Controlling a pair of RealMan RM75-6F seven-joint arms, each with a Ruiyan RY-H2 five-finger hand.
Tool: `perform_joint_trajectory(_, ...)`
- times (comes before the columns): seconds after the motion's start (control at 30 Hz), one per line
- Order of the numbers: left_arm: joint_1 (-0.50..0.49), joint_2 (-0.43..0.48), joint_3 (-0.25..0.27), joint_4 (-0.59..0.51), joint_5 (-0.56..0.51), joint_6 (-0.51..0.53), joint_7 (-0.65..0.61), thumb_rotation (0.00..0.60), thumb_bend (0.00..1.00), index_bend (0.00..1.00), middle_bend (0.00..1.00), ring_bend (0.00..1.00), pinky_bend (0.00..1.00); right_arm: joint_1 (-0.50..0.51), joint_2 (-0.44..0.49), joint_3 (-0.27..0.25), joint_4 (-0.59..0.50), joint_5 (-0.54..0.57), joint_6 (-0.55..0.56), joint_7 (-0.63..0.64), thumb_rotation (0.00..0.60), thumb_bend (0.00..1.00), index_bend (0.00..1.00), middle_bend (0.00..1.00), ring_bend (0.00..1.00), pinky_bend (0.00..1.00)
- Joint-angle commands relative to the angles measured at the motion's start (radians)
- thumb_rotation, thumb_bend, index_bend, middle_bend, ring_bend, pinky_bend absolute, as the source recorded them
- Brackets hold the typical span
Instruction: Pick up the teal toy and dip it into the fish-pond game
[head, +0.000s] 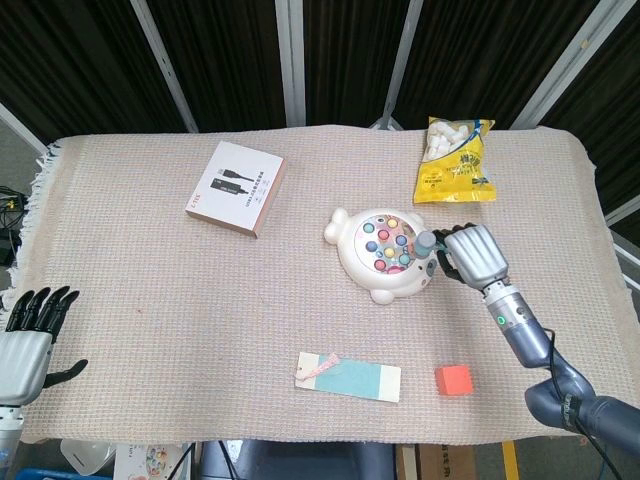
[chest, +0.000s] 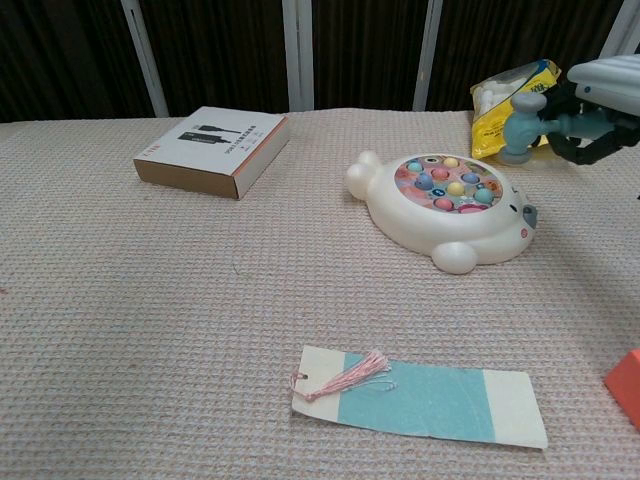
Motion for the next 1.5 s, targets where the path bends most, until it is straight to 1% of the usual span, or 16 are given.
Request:
perform_joint_trajectory(0.03, 0.001, 0.0, 0.001, -0.001, -0.001, -0.001, 0.002, 0.6, 0.11, 0.1, 0.06, 0.0, 0.0, -0.034, 0.013, -0.031, 0.011, -0.009, 0.014, 0.036, 0.6, 0.81, 0.92, 0.8, 0.66, 0.55)
perform_joint_trajectory(0.17, 0.0, 0.001, 0.003, -0.009, 0.001, -0.002, 0.014, 0.6, 0.11, 0.1, 0.06, 0.0, 0.0, -0.064, -0.012, -0.068, 0.078, -0.021, 0.005, 0.103, 0.6, 0.8, 0.91, 0.8, 0.64, 0.55)
perform_joint_trajectory(0.3, 0.004, 0.006, 0.004, -0.024, 0.003, 0.006, 0.03, 0.6, 0.11, 0.1, 0.06, 0.0, 0.0, -0.08, -0.059, -0.089, 0.178, -0.031, -0.005, 0.18, 0.6, 0.8, 0.83, 0.77, 0.58, 0.51)
perform_joint_trajectory(0.4, 0.007, 0.011, 0.005, -0.037, 0.004, 0.01, 0.044, 0.6, 0.11, 0.1, 0.06, 0.0, 0.0, -0.084, -0.092, -0.098, 0.248, -0.038, -0.016, 0.23, 0.6, 0.8, 0.77, 0.73, 0.53, 0.48)
perform_joint_trajectory(0.5, 0.011, 0.014, 0.007, -0.049, 0.006, 0.016, 0.054, 0.6, 0.11, 0.1, 0.06, 0.0, 0.0, -0.086, -0.115, -0.102, 0.306, -0.038, -0.035, 0.29, 0.6, 0.8, 0.73, 0.7, 0.5, 0.46)
perform_joint_trajectory(0.73, 0.012, 0.018, 0.011, -0.066, 0.01, 0.013, 0.068, 0.6, 0.11, 0.1, 0.06, 0.0, 0.0, -0.096, -0.163, -0.116, 0.419, -0.049, -0.054, 0.39, 0.6, 0.8, 0.69, 0.67, 0.47, 0.42)
perform_joint_trajectory(0.93, 0.013, 0.02, 0.011, -0.074, 0.012, 0.015, 0.076, 0.6, 0.11, 0.1, 0.06, 0.0, 0.0, -0.105, -0.195, -0.129, 0.496, -0.062, -0.068, 0.458, 0.6, 0.8, 0.62, 0.62, 0.43, 0.39)
perform_joint_trajectory(1.0, 0.014, 0.021, 0.011, -0.075, 0.012, 0.016, 0.077, 0.6, 0.11, 0.1, 0.06, 0.0, 0.0, -0.107, -0.201, -0.132, 0.511, -0.067, -0.068, 0.473, 0.6, 0.78, 0.6, 0.6, 0.41, 0.38)
perform_joint_trajectory(1.07, 0.014, 0.02, 0.011, -0.076, 0.012, 0.016, 0.078, 0.6, 0.11, 0.1, 0.06, 0.0, 0.0, -0.109, -0.205, -0.135, 0.523, -0.071, -0.071, 0.485, 0.6, 0.73, 0.58, 0.59, 0.4, 0.37)
perform_joint_trajectory(1.23, 0.016, 0.02, 0.011, -0.076, 0.012, 0.018, 0.078, 0.6, 0.11, 0.1, 0.06, 0.0, 0.0, -0.113, -0.211, -0.138, 0.543, -0.076, -0.076, 0.508, 0.6, 0.57, 0.53, 0.55, 0.37, 0.34)
perform_joint_trajectory(1.3, 0.016, 0.021, 0.01, -0.075, 0.011, 0.019, 0.077, 0.6, 0.11, 0.1, 0.06, 0.0, 0.0, -0.115, -0.211, -0.139, 0.547, -0.075, -0.083, 0.513, 0.6, 0.49, 0.51, 0.53, 0.36, 0.33)
perform_joint_trajectory(1.37, 0.015, 0.021, 0.01, -0.075, 0.011, 0.018, 0.077, 0.6, 0.11, 0.1, 0.06, 0.0, 0.0, -0.116, -0.21, -0.139, 0.548, -0.075, -0.086, 0.516, 0.6, 0.42, 0.49, 0.52, 0.35, 0.33)
perform_joint_trajectory(1.5, 0.013, 0.019, 0.009, -0.074, 0.012, 0.015, 0.076, 0.6, 0.11, 0.1, 0.06, 0.0, 0.0, -0.117, -0.208, -0.139, 0.546, -0.075, -0.092, 0.517, 0.6, 0.36, 0.48, 0.51, 0.33, 0.31)
